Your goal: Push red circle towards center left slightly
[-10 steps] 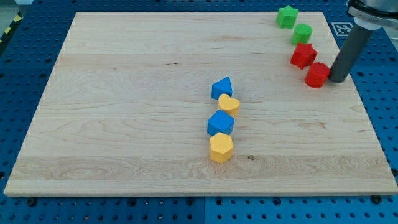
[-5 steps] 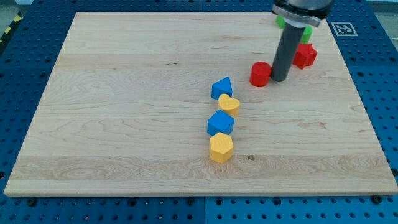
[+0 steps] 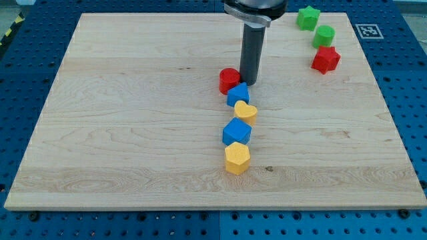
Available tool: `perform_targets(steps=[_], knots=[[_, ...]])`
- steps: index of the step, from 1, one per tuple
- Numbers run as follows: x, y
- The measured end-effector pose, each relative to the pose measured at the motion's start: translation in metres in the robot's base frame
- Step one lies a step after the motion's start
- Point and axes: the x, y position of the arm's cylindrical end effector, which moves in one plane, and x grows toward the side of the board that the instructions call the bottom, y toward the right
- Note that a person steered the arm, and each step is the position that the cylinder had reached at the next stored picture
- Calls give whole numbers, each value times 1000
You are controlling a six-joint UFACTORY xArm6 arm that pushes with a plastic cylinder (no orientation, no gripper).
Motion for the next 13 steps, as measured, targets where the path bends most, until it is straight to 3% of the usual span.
perform_targets(steps=[7,13], knots=[[-4,-20],[11,-85]])
